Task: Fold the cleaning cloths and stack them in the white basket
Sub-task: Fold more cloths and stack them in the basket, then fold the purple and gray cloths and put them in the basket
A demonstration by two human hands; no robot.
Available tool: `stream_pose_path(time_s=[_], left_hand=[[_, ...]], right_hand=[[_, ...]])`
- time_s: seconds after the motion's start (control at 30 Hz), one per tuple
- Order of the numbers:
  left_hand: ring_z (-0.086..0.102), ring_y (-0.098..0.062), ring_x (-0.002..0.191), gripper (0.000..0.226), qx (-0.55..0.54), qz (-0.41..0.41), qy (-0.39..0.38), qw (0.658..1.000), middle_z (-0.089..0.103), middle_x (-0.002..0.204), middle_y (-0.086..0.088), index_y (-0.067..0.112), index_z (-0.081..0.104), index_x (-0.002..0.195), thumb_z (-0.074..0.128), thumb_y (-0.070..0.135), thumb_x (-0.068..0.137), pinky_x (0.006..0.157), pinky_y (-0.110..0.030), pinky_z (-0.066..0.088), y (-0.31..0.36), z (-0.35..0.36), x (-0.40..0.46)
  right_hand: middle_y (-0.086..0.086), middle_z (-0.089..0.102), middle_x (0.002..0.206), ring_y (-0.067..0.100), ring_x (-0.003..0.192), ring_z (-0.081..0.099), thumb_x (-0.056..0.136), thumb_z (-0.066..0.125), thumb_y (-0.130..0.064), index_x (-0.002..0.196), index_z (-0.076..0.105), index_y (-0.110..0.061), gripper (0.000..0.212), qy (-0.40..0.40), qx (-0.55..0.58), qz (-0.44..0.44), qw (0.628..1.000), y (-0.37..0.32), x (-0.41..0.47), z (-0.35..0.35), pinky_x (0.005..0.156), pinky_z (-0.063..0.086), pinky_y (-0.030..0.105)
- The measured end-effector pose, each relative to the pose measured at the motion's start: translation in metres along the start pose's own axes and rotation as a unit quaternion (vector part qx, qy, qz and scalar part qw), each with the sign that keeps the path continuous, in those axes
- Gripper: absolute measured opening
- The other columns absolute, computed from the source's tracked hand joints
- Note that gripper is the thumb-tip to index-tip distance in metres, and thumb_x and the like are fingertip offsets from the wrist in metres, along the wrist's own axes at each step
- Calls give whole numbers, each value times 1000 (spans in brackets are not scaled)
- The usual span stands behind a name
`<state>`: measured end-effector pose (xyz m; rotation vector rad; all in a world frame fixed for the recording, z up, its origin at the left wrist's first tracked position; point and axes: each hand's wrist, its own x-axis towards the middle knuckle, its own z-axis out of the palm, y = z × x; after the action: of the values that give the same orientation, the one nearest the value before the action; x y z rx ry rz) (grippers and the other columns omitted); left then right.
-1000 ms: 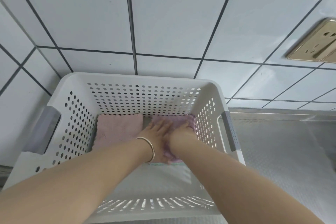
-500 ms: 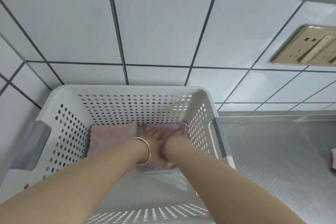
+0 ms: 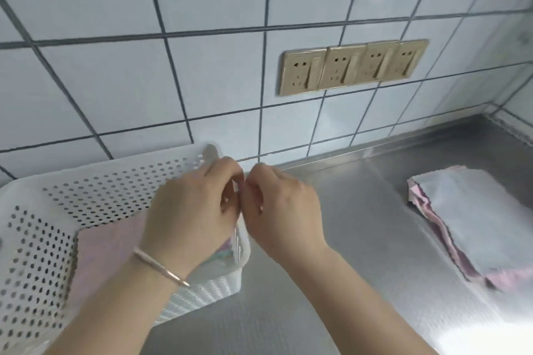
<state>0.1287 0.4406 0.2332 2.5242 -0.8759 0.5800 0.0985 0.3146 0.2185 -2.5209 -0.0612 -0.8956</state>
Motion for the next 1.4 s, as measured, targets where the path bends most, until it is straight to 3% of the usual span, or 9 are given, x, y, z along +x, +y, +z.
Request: stream_pose_path(time_s=[0.17,0.33,0.53,0.67,0.77,0.9,1.07,1.27,1.4], left_hand=[[56,-10,48,24,-110,10,-21,994,56,60,13,29,51,83,60,20,63,41,-23,40,93,74,-9],[54,-10,44,28,-141,13,-114,983,56,55,13,30,43,81,60,22,60,40,-8,18,177,169,-14],[64,-24,65,12,-154,1,-247,957,66,71,7,27,58,82,53,28,71,53,-32,48,276,274,-7],[66,-23,78,12,-148,-4,-290,945,67,86,6,25,64,87,57,23,78,62,-30,48,333,333,-3],[62,-19,92,18,-123,-17,-336,934,61,101,8,27,60,101,54,24,84,74,-30,49,361,368,5],[59,-22,91,23,-115,-22,-320,940,56,100,2,24,62,94,71,27,73,64,-34,50,380,397,15],[58,-18,70,40,-59,78,-280,955,57,79,6,26,62,71,87,37,42,49,-24,47,394,417,20],[59,-17,70,18,-51,98,-251,962,57,78,8,25,61,67,78,26,59,49,-28,44,396,433,20],[59,-16,63,8,-77,100,-209,970,56,69,8,24,53,68,51,25,76,49,-25,42,397,435,22]], right_hand=[[-5,47,50,15,42,35,79,49,-28,60,50,-16,23,16,-31,59,998,89,-64,-56,36,26,20],[-7,51,49,14,43,48,74,49,-32,57,53,-20,21,-63,-72,157,983,190,-124,-96,37,28,18],[3,65,96,23,93,56,90,47,-24,94,63,-14,19,-196,-57,275,940,318,-185,-142,66,36,30],[0,61,99,21,99,53,90,48,-21,97,64,-15,18,-228,-75,319,917,393,-226,-162,69,41,30],[-1,61,87,24,86,58,74,69,-10,86,66,-16,13,-199,-97,325,919,433,-242,-173,57,47,28],[0,63,83,26,76,60,59,72,-1,85,65,-15,31,-159,-109,333,923,465,-254,-180,52,51,32],[3,64,86,29,75,60,52,74,4,89,66,-12,42,-148,-115,323,928,488,-260,-180,56,53,34],[2,60,80,26,71,58,54,76,-4,87,68,-13,35,-164,-109,329,924,501,-259,-177,55,51,32],[-2,57,75,23,68,55,53,83,-20,83,72,-23,32,-178,-142,309,923,504,-250,-183,53,48,29]])
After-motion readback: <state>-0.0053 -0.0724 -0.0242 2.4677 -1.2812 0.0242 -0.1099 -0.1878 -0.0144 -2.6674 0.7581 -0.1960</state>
